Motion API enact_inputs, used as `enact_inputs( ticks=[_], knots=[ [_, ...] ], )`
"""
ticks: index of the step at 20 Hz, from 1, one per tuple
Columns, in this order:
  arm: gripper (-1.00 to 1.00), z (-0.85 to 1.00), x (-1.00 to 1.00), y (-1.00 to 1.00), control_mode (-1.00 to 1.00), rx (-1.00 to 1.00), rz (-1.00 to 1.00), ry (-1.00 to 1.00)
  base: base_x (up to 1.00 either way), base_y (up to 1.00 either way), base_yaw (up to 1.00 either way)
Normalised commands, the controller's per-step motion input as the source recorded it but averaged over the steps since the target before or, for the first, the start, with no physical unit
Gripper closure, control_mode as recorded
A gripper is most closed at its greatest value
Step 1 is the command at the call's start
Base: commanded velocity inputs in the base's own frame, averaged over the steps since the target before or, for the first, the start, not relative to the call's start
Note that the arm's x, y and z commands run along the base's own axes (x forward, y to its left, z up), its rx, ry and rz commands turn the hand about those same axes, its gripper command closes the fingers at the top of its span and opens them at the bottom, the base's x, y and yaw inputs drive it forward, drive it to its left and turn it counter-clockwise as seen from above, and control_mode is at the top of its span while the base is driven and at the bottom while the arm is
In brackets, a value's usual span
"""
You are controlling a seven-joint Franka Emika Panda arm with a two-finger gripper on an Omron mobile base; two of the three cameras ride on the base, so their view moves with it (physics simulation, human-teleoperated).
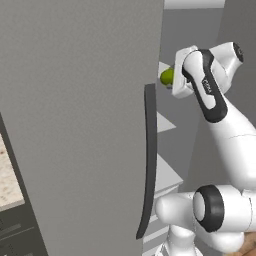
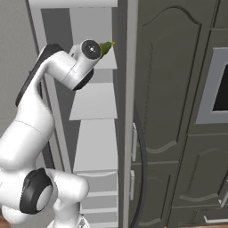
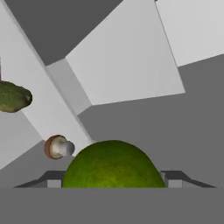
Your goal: Take the lime and cucumber from the second highest rack and move them to the highest rack where the mushroom and potato are located, to maximize freezer space. Close the freezer door after rearranging.
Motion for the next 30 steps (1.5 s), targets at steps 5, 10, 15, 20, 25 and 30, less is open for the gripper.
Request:
enact_inputs(
  ticks=[5,10,15,20,25,30],
  knots=[
    [1.00,0.08,0.68,0.04,-1.00,0.05,0.00,0.00,0.00,0.00,0.00],
    [1.00,0.03,0.72,0.05,-1.00,0.03,0.00,0.00,0.00,0.00,0.00],
    [1.00,0.00,0.76,0.03,-1.00,0.01,0.00,0.00,0.00,0.00,0.00],
    [1.00,0.00,0.74,0.03,-1.00,0.00,0.00,0.00,0.00,0.00,0.00],
    [1.00,-0.01,0.73,0.07,-1.00,0.00,0.00,0.00,0.00,0.00,0.00],
    [1.00,-0.22,0.60,0.29,-1.00,-0.02,0.00,0.00,0.00,0.00,0.00]
  ],
)
